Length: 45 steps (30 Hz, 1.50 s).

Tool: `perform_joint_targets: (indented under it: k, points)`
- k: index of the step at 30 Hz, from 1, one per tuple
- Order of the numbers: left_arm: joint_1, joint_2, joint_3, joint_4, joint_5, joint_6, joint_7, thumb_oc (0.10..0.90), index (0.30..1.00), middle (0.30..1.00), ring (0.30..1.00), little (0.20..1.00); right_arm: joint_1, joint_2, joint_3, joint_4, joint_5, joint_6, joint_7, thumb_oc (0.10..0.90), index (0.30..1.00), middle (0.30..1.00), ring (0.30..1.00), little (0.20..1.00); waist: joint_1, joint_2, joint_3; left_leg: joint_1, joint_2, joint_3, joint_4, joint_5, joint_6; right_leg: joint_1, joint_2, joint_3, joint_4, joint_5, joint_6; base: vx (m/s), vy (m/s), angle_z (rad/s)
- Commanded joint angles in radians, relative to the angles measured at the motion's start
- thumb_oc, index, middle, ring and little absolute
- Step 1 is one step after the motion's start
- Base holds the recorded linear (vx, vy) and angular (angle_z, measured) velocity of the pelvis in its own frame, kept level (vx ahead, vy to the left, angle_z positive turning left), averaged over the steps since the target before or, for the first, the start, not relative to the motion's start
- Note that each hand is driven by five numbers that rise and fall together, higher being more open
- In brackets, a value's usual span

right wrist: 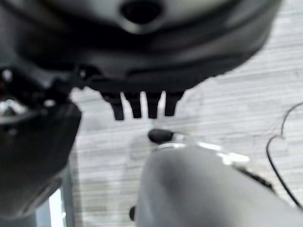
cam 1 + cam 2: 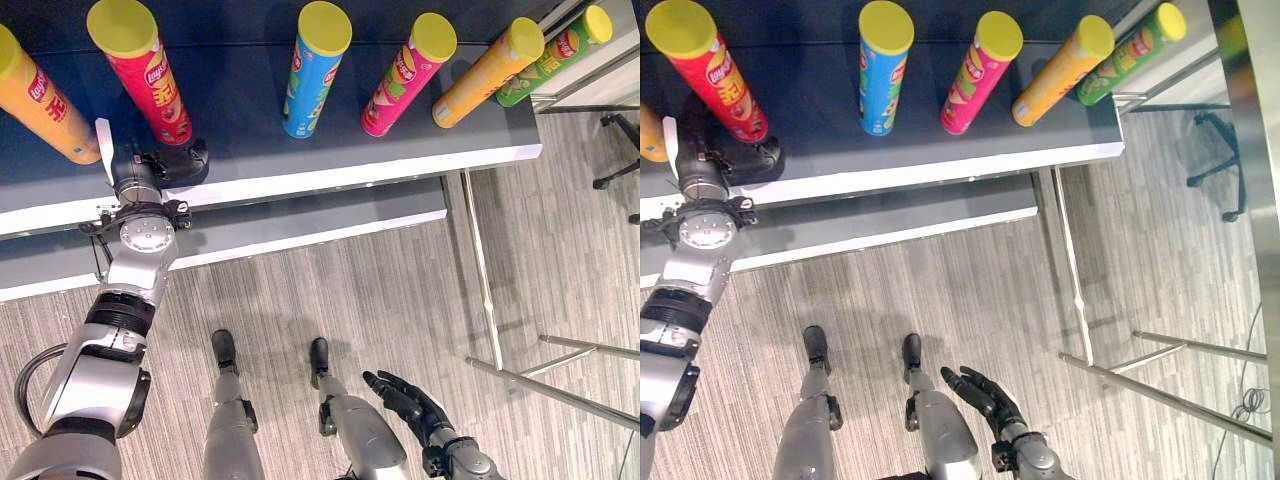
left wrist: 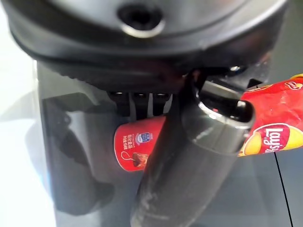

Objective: Put the goods on the table back onto the shelves and tidy them up.

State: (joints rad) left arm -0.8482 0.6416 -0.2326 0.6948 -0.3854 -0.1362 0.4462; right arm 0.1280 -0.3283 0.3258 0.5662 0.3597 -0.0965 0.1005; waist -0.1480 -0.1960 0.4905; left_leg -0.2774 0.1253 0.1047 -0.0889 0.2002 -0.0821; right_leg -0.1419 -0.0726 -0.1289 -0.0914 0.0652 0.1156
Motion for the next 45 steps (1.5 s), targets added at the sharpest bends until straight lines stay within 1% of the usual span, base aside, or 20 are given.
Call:
perform_joint_targets:
  k: [1,14,19,23,26,28,30,33,34,36,37,38,39,40,41,42,44,45]
  points:
    - [-0.15,-0.016,-0.019,0.027,0.03,-0.092,-0.021,0.8,0.9,0.9,0.9,0.9,0.085,-0.051,-0.02,0.042,-0.014,-0.01,-0.026,0.8,0.9,0.9,0.9,0.9,-0.002,-0.016,-0.069,0.053,0.074,-0.033,0.002,-0.11,-0.079,-0.07,-0.083,-0.015,0.035,-0.019,0.096,0.0,0.0,0.0]
    - [-0.138,-0.035,-0.013,-0.002,0.028,-0.096,-0.017,0.8,0.9,0.9,0.9,0.9,0.071,-0.033,-0.023,0.083,-0.039,-0.011,-0.047,0.8,0.9,0.9,0.9,0.9,-0.006,-0.01,-0.069,0.053,0.072,-0.031,0.002,-0.112,-0.077,-0.07,-0.083,-0.016,0.039,-0.023,0.095,0.0,0.0,-0.03]
    - [-0.136,-0.037,-0.005,0.011,0.062,-0.083,0.013,0.8,0.9,0.9,0.9,0.9,0.071,-0.027,-0.02,0.088,-0.044,-0.012,-0.05,0.8,0.9,0.9,0.9,0.9,-0.006,-0.01,-0.068,0.052,0.072,-0.033,0.002,-0.112,-0.077,-0.07,-0.082,-0.017,0.036,-0.023,0.095,0.0,0.0,0.0]
    - [-0.121,-0.047,0.026,0.001,0.061,-0.086,0.044,0.8,0.9,0.9,0.9,0.9,0.073,-0.026,-0.014,0.084,-0.052,-0.012,-0.052,0.8,0.9,0.9,0.9,0.9,0.0,-0.013,-0.072,0.055,0.073,-0.036,0.002,-0.113,-0.077,-0.064,-0.082,-0.02,0.034,-0.025,0.095,0.0,0.0,0.0]
    - [-0.09,-0.062,0.061,-0.082,0.076,-0.096,0.081,0.8,0.9,0.9,0.9,0.9,0.074,-0.027,-0.015,0.075,-0.056,-0.012,-0.051,0.8,0.9,0.9,0.9,0.9,0.007,-0.014,-0.08,0.058,0.072,-0.04,0.002,-0.115,-0.078,-0.055,-0.083,-0.026,0.036,-0.029,0.095,0.0,0.0,0.0]
    - [-0.062,-0.065,0.071,-0.163,0.117,-0.095,0.099,0.8,0.9,0.9,0.9,0.9,0.07,-0.025,-0.015,0.077,-0.059,-0.012,-0.048,0.8,0.9,0.9,0.9,0.9,0.015,-0.015,-0.088,0.06,0.071,-0.043,0.002,-0.118,-0.078,-0.047,-0.083,-0.032,0.035,-0.032,0.096,0.03,-0.009,0.05]
    - [-0.013,-0.07,0.094,-0.262,0.16,-0.089,0.114,0.8,0.9,0.9,0.9,0.9,0.067,-0.025,-0.017,0.078,-0.064,-0.009,-0.045,0.8,0.9,0.9,0.9,0.9,0.025,-0.015,-0.096,0.065,0.07,-0.047,0.002,-0.121,-0.078,-0.036,-0.084,-0.039,0.036,-0.037,0.096,0.03,0.003,0.1]
    - [0.071,-0.093,0.117,-0.425,0.218,-0.086,0.102,0.8,0.9,0.9,0.9,0.9,0.046,-0.019,-0.025,0.092,-0.078,-0.003,-0.043,0.8,0.9,0.9,0.9,0.9,0.048,-0.016,-0.109,0.074,0.069,-0.053,0.002,-0.125,-0.079,-0.021,-0.086,-0.049,0.038,-0.044,0.096,0.03,0.004,0.06]
    - [0.075,-0.093,0.119,-0.429,0.219,-0.084,0.102,0.8,0.9,0.9,0.9,0.9,0.046,-0.019,-0.024,0.092,-0.078,-0.003,-0.043,0.8,0.9,0.9,0.9,0.9,0.047,-0.016,-0.109,0.074,0.069,-0.053,0.002,-0.126,-0.079,-0.02,-0.086,-0.049,0.038,-0.044,0.096,0.01,0.007,0.04]
    - [0.138,-0.103,0.119,-0.524,0.258,-0.085,0.071,0.8,0.9,0.9,0.9,0.9,0.026,-0.015,-0.026,0.103,-0.084,0.001,-0.042,0.8,0.9,0.9,0.9,0.9,0.063,-0.018,-0.121,0.082,0.068,-0.057,0.003,-0.13,-0.08,-0.007,-0.086,-0.056,0.043,-0.05,0.095,0.03,-0.008,0.06]
    - [0.237,-0.119,0.104,-0.625,0.272,-0.091,0.0,0.8,0.9,0.9,0.9,0.9,-0.019,-0.019,-0.035,0.118,-0.109,0.011,-0.048,0.8,0.9,0.9,0.9,0.9,0.092,-0.018,-0.141,0.09,0.068,-0.067,0.006,-0.138,-0.079,0.012,-0.087,-0.071,0.049,-0.058,0.092,0.04,-0.021,0.08]
    - [0.24,-0.119,0.106,-0.628,0.272,-0.089,-0.001,0.8,0.9,0.9,0.9,0.9,-0.019,-0.019,-0.034,0.119,-0.109,0.011,-0.048,0.8,0.9,0.9,0.9,0.9,0.091,-0.018,-0.142,0.091,0.069,-0.067,0.006,-0.139,-0.079,0.013,-0.087,-0.071,0.049,-0.059,0.092,0.04,-0.017,0.08]
    - [0.281,-0.119,0.111,-0.664,0.264,-0.094,-0.029,0.8,0.9,0.9,0.9,0.9,-0.039,-0.022,-0.045,0.121,-0.113,0.017,-0.056,0.8,0.9,0.9,0.9,0.9,0.105,-0.015,-0.147,0.094,0.068,-0.071,0.006,-0.14,-0.079,0.02,-0.087,-0.078,0.05,-0.061,0.091,0.0,0.0,0.15]
    - [0.285,-0.119,0.113,-0.668,0.264,-0.092,-0.031,0.8,0.9,0.9,0.9,0.9,-0.039,-0.023,-0.044,0.121,-0.113,0.017,-0.056,0.8,0.9,0.9,0.9,0.9,0.104,-0.015,-0.147,0.095,0.068,-0.071,0.006,-0.14,-0.08,0.021,-0.087,-0.078,0.049,-0.061,0.091,0.02,0.005,0.19]
    - [0.362,-0.114,0.11,-0.715,0.238,-0.096,-0.089,0.8,0.9,0.9,0.9,0.9,-0.087,-0.026,-0.049,0.123,-0.12,0.019,-0.068,0.8,0.9,0.9,0.9,0.9,0.128,-0.011,-0.157,0.1,0.066,-0.08,0.007,-0.144,-0.078,0.033,-0.088,-0.088,0.055,-0.066,0.088,0.02,0.004,0.22]
    - [0.363,-0.114,0.11,-0.715,0.238,-0.096,-0.089,0.8,0.9,0.9,0.9,0.9,-0.087,-0.026,-0.049,0.123,-0.12,0.019,-0.068,0.8,0.9,0.9,0.9,0.9,0.127,-0.011,-0.157,0.1,0.066,-0.08,0.007,-0.144,-0.078,0.033,-0.088,-0.088,0.055,-0.066,0.088,0.02,0.001,0.15]
    - [0.466,-0.108,0.127,-0.765,0.208,-0.097,-0.147,0.8,0.9,0.9,0.9,0.9,-0.131,-0.043,-0.05,0.099,-0.15,0.027,-0.075,0.8,0.9,0.9,0.9,0.9,0.159,0.0,-0.164,0.104,0.06,-0.097,0.009,-0.148,-0.075,0.05,-0.09,-0.11,0.063,-0.077,0.085,0.02,-0.005,0.18]
    - [0.546,-0.107,0.126,-0.796,0.157,-0.101,-0.204,0.8,0.9,0.9,0.9,0.9,-0.176,-0.056,-0.051,0.074,-0.156,0.031,-0.083,0.8,0.9,0.9,0.9,0.9,0.192,0.009,-0.169,0.102,0.055,-0.114,0.011,-0.147,-0.074,0.062,-0.094,-0.13,0.069,-0.084,0.082,0.01,0.002,0.2]
